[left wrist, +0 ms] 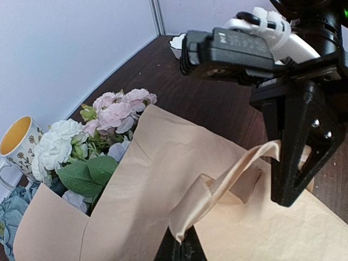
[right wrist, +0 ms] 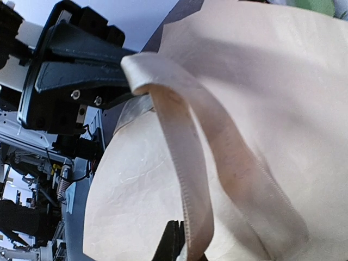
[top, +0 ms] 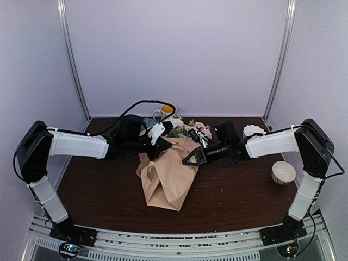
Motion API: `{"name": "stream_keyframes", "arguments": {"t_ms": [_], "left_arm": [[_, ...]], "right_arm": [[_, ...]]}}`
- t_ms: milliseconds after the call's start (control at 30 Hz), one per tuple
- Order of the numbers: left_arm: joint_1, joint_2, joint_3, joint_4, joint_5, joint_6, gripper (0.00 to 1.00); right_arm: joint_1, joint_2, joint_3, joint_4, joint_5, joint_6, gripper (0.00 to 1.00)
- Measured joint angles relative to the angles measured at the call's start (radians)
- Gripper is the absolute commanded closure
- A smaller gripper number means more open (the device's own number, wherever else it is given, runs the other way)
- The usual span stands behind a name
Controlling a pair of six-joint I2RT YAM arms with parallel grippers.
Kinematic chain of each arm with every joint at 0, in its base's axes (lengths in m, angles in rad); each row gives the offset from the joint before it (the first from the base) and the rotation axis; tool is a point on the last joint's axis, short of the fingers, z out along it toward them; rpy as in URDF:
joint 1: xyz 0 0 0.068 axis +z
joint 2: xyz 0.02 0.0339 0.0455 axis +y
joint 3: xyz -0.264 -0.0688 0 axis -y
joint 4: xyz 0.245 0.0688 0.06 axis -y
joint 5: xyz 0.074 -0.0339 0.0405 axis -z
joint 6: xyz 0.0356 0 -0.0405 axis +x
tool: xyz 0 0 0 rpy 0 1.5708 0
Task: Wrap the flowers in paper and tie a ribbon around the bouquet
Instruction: Cross the ribbon over the folded bouquet.
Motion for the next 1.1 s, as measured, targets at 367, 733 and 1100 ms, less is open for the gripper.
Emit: {"name": "stream_keyframes", "arguments": {"t_ms": [367,733,1100], "left_arm": [[0.000,-0.043,-0.043,-0.021,0.007,-0.003,1.00],[0.000,0.017,-0.001,-0.030,-0.032,-0.077,1.00],[0.000,0.106,0.107,-0.133,-0.180,-0.140,1.00]], "right_arm": [[-0.012,0.055,0.069,0.016,0.237,0.053,0.85],[-0.012,0.121,0.132,-0.052,0.375,0.052,0.63],[-0.026,0.171,0.265,-0.194,0.372,0.034,0.62]]}}
